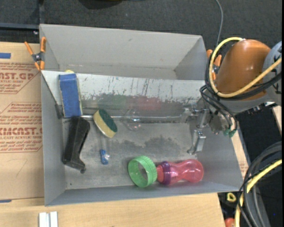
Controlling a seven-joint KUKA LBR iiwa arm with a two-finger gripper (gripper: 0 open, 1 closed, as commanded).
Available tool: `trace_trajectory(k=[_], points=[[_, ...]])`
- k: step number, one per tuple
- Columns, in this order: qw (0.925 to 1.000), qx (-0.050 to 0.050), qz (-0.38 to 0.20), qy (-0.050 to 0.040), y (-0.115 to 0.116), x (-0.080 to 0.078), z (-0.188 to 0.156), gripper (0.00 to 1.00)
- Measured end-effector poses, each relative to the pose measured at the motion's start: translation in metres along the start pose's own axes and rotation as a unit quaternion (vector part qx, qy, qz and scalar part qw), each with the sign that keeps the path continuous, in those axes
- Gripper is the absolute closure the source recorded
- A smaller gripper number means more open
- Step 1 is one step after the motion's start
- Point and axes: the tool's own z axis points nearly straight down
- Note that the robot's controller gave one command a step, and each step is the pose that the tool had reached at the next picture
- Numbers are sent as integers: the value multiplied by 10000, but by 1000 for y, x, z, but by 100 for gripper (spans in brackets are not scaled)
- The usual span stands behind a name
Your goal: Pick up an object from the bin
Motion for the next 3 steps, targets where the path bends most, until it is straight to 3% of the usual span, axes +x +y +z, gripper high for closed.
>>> trace_trajectory(k=[1,2,3], points=[[10000,5,-7,-40,0,-2,-4,0],[9963,-33,-854,8,-61,54,117,0],[9962,13,-866,-64,-53,45,102,0]])
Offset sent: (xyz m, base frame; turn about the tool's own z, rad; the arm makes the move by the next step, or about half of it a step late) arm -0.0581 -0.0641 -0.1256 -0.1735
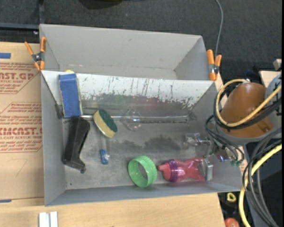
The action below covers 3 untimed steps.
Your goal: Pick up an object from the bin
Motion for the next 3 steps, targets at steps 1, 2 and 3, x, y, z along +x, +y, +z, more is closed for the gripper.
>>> trace_trajectory(k=[1,2,3], points=[[9999,-36,-102,33,35,4,-5,0],[9999,15,-91,-48,9,4,23,0],[10000,-29,-54,9,33,7,25,100]])
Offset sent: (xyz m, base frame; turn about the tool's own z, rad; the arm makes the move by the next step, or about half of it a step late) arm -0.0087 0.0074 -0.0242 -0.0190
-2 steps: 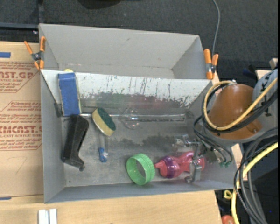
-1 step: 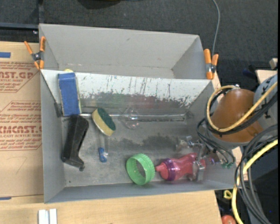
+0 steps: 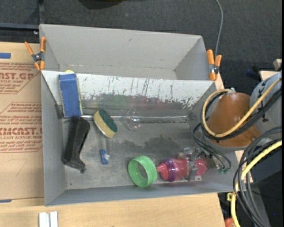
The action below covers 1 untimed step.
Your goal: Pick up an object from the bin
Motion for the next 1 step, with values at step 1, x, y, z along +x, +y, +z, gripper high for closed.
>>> trace_trajectory(k=[1], points=[[10000,1,-1,0,0,0,0,100]])
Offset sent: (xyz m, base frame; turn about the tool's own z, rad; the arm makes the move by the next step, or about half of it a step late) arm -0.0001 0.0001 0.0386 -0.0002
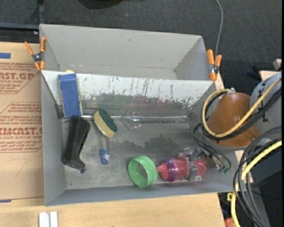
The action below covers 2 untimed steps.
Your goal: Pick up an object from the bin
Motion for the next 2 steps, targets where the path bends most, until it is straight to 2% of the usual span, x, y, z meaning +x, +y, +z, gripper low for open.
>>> trace_trajectory(k=[2], points=[[10000,-1,0,2,1,0,-47,100]])
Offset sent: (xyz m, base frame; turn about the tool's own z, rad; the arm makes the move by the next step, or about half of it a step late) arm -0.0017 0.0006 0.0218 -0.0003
